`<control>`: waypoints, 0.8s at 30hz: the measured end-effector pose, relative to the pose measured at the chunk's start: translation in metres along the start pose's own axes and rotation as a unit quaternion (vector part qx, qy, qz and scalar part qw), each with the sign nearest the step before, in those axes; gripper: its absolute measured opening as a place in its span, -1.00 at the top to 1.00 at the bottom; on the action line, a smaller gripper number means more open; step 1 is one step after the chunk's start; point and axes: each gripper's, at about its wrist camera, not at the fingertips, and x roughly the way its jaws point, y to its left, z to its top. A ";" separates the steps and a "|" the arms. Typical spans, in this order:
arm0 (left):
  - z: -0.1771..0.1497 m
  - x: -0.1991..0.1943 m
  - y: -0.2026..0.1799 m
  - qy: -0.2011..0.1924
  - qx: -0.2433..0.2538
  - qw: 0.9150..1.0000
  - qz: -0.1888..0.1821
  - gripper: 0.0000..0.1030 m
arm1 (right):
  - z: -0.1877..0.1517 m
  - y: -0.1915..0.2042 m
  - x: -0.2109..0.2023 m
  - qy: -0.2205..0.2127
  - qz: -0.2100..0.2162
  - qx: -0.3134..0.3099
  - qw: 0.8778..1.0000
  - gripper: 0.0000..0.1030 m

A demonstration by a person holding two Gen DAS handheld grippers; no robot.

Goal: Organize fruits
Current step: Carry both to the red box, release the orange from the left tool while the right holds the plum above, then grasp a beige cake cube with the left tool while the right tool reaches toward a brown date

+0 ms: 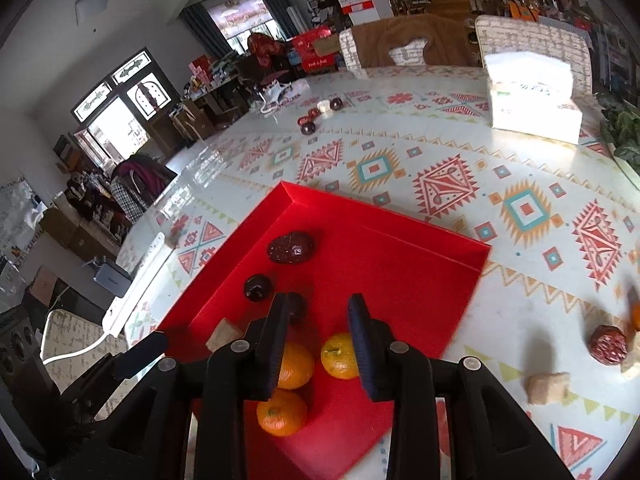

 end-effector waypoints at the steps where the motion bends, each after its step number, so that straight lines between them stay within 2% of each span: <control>1: 0.000 -0.003 -0.002 -0.002 0.001 1.000 0.000 -0.38 | -0.001 -0.001 -0.005 -0.003 0.000 -0.001 1.000 0.35; 7: -0.002 -0.016 -0.026 -0.008 0.020 1.000 -0.011 -0.39 | -0.017 -0.025 -0.050 -0.033 -0.016 0.005 0.999 0.32; 15: -0.010 -0.010 -0.074 0.008 0.044 0.998 -0.052 -0.45 | -0.046 -0.112 -0.129 -0.078 -0.077 0.062 0.992 0.32; 20: -0.018 0.002 -0.105 0.026 0.069 0.995 -0.070 -0.45 | -0.059 -0.162 -0.159 -0.093 -0.110 0.105 0.984 0.31; 24: -0.022 0.009 -0.119 0.036 0.081 0.993 -0.074 -0.45 | -0.070 -0.188 -0.163 -0.091 -0.119 0.131 0.980 0.31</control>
